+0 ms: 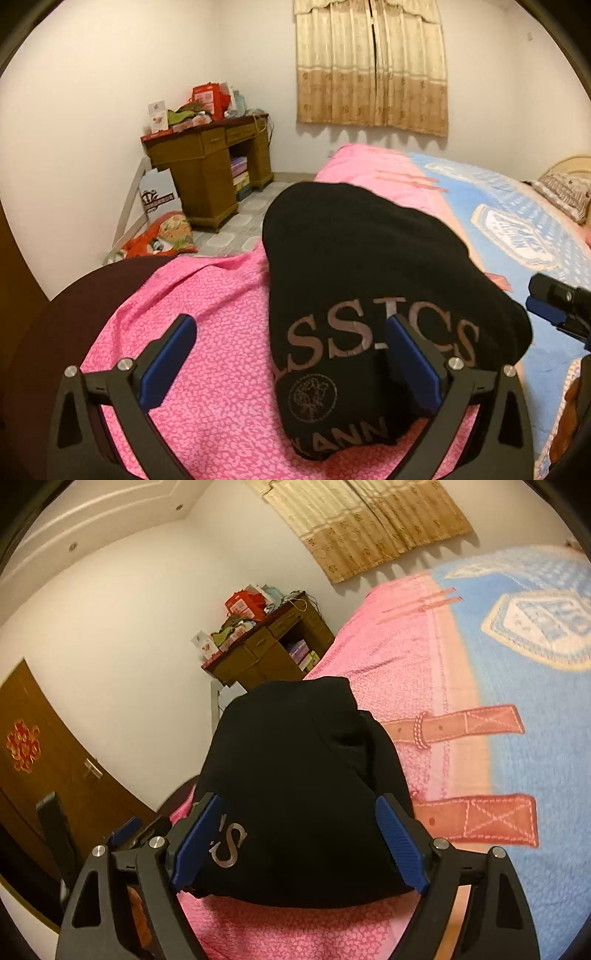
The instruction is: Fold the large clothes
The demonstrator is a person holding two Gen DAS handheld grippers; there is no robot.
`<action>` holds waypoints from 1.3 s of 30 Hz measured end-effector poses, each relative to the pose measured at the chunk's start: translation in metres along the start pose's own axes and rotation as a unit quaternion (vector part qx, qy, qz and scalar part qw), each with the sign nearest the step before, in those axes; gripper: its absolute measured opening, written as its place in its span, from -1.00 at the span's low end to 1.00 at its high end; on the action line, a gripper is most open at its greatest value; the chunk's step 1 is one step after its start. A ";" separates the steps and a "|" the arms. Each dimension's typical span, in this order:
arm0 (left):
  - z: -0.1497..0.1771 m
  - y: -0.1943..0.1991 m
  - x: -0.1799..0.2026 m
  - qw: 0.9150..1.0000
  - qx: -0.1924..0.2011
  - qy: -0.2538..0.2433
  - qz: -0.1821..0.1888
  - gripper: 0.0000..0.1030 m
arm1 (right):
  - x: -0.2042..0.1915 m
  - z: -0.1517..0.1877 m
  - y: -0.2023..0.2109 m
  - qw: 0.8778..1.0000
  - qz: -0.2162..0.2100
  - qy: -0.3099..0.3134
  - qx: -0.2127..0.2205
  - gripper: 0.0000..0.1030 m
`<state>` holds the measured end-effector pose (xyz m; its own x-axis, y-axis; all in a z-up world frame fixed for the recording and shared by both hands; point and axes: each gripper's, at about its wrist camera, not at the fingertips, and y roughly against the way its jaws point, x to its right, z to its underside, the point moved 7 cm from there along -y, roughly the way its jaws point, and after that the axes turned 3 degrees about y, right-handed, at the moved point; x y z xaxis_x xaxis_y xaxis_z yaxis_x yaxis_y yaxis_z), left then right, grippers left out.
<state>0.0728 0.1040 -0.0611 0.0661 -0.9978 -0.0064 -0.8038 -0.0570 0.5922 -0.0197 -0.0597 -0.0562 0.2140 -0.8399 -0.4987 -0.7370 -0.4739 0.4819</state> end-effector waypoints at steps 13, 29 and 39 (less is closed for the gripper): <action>0.010 -0.007 -0.001 0.999 -0.031 -0.001 -0.027 1.00 | -0.007 0.038 -0.029 0.992 0.081 0.074 -0.060 0.67; 0.050 0.041 0.005 0.999 -0.034 0.001 -0.028 1.00 | -0.052 0.047 0.053 0.978 0.161 0.127 0.031 0.70; 0.070 0.094 0.012 1.000 0.010 -0.009 -0.006 1.00 | -0.077 0.079 0.098 0.970 0.189 0.143 0.053 0.71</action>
<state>-0.0430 0.0846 -0.0616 0.0648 -0.9975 -0.0277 -0.8152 -0.0690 0.5751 -0.1591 -0.0209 -0.0280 0.0731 -0.9946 -0.0731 -0.8558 -0.1002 0.5075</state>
